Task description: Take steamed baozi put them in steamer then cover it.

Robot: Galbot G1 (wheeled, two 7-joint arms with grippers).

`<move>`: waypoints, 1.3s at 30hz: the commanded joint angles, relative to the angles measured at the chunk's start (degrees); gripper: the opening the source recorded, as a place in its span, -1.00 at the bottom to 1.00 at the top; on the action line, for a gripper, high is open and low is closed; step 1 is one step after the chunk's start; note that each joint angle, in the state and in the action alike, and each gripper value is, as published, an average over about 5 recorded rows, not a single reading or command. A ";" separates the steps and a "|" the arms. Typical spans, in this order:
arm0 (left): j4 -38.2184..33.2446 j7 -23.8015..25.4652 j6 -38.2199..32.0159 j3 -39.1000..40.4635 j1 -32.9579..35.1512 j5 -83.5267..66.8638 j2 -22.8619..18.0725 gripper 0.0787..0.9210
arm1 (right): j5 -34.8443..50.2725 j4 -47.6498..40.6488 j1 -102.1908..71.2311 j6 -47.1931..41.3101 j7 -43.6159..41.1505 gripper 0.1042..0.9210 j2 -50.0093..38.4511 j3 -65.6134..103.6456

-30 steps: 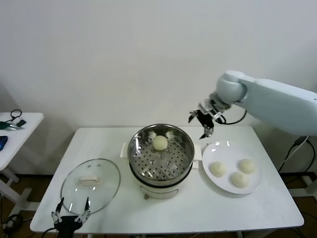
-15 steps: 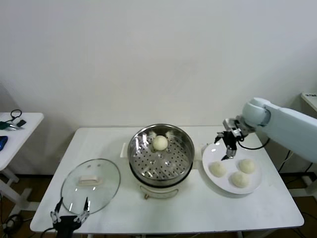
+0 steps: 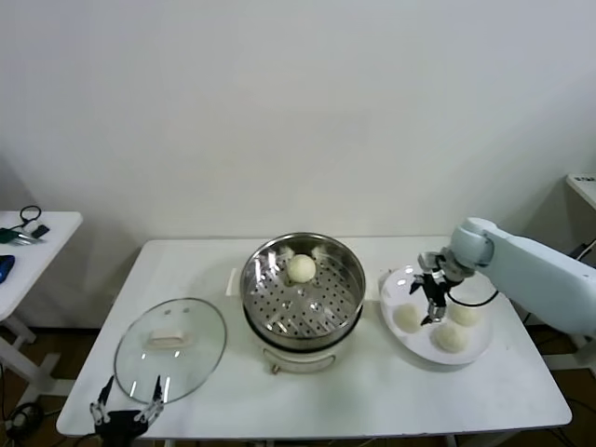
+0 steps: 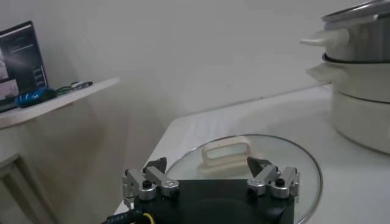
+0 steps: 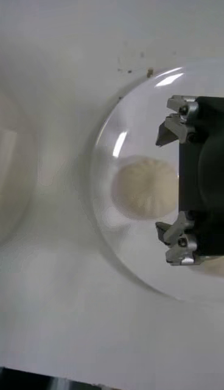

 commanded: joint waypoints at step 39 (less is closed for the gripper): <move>0.26 0.07 0.48 0.36 -0.55 0.36 -0.37 0.77 | 18.08 -0.83 26.78 1.80 -1.40 0.37 -0.12 -14.34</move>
